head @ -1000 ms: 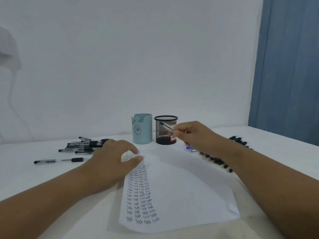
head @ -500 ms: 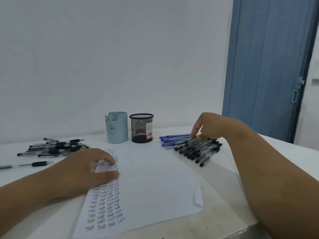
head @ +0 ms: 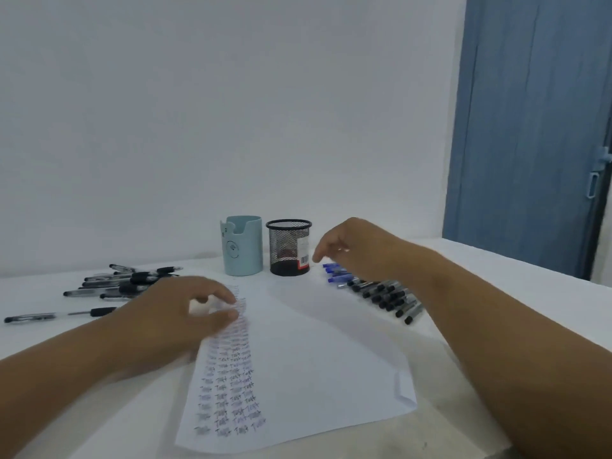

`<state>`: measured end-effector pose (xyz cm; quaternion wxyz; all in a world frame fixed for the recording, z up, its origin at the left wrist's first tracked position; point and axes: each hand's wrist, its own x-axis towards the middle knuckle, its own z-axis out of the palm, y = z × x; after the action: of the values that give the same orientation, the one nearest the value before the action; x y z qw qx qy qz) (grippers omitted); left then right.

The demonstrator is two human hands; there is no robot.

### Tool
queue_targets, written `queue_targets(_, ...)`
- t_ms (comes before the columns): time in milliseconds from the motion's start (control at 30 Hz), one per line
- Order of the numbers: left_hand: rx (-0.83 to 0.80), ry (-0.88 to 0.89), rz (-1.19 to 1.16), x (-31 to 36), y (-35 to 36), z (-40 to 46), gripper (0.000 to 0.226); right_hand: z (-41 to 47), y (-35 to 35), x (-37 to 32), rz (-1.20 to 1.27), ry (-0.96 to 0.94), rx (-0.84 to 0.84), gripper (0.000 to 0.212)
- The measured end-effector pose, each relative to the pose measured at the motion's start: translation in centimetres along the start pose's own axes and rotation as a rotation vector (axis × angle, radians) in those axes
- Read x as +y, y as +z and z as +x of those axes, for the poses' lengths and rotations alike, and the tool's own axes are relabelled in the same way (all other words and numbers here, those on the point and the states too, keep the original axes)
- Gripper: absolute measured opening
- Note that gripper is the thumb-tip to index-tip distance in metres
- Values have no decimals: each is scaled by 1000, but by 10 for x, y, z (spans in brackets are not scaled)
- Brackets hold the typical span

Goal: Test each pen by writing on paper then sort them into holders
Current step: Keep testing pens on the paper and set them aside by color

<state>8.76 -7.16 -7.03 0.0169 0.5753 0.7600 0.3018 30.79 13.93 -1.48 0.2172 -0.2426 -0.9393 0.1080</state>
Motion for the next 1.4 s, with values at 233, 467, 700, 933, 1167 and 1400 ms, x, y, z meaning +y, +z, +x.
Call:
queue_targets(233,156,-66,207,-40,-54,10,28,31,53,-69,-33,-261,-237,17)
queue_targets(467,-99,-303,450,-77,-94,0,30,68,70,-92,-238,-276,-368,26)
queue_targets(700,-79,-324,463,-101,-90,3,25,58,109,-68,-99,-344,-115,29)
queue_targets(933,307,-195,-224,-75,-81,4,23,54,107,-65,-32,-332,-110,12)
queue_targets(1167,346,-178,-1045,-30,-52,9,30,47,105,-68,95,-331,37,23)
queue_targets(1400,384,-232,-844,-9,-25,7,16,43,102,-91,779,-324,211,12)
